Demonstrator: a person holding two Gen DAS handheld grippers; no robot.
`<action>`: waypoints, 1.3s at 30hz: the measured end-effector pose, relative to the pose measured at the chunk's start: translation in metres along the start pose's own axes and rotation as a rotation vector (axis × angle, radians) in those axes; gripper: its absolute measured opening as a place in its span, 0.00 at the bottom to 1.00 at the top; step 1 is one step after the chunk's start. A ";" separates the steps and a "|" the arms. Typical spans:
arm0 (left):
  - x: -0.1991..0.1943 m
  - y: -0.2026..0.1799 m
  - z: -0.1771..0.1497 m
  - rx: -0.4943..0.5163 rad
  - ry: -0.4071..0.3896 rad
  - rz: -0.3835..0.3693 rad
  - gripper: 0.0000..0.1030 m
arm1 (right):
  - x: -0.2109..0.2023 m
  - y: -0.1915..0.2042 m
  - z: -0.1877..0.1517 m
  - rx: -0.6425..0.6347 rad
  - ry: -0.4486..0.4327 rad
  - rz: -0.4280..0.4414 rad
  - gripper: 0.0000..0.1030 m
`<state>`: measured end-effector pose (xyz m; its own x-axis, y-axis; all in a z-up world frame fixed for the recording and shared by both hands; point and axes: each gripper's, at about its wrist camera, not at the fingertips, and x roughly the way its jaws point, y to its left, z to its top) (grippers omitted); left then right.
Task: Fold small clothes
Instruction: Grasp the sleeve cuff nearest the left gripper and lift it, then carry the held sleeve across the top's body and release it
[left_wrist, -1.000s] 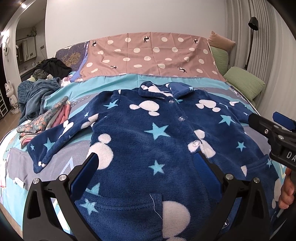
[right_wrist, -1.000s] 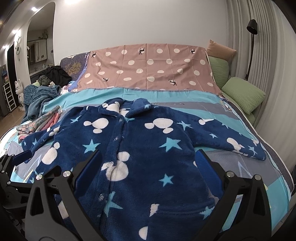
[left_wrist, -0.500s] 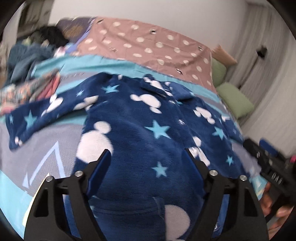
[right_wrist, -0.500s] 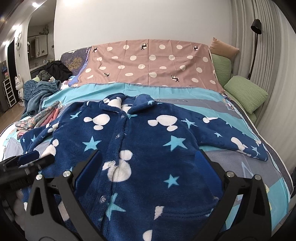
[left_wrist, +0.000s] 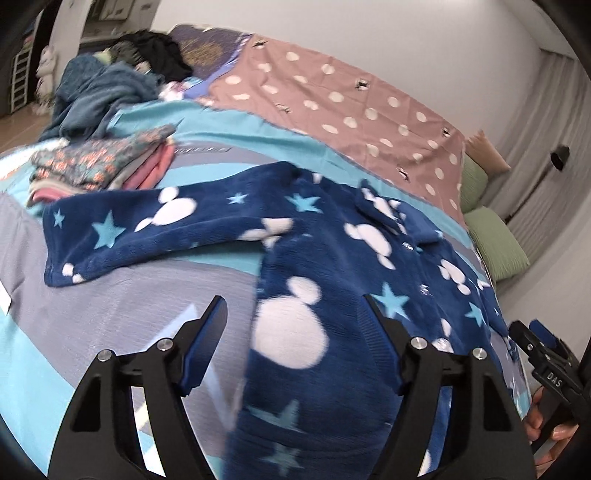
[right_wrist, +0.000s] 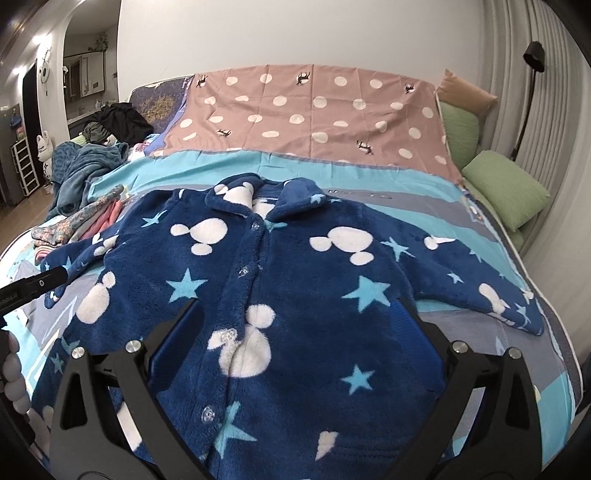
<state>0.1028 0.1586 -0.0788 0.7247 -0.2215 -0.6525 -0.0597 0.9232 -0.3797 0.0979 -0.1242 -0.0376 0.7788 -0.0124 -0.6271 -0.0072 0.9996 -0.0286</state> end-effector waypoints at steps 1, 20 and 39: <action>0.003 0.009 0.002 -0.023 0.008 0.001 0.72 | 0.002 0.000 0.001 -0.002 0.005 0.001 0.98; 0.064 0.294 -0.010 -1.000 -0.013 -0.003 0.67 | 0.035 -0.003 -0.001 -0.001 0.075 -0.041 0.98; 0.003 0.067 0.146 -0.217 -0.237 -0.235 0.08 | 0.036 -0.008 0.006 -0.010 0.049 -0.026 0.98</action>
<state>0.2015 0.2652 -0.0106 0.8728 -0.3166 -0.3714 0.0011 0.7623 -0.6472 0.1300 -0.1329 -0.0551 0.7471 -0.0395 -0.6635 0.0058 0.9986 -0.0529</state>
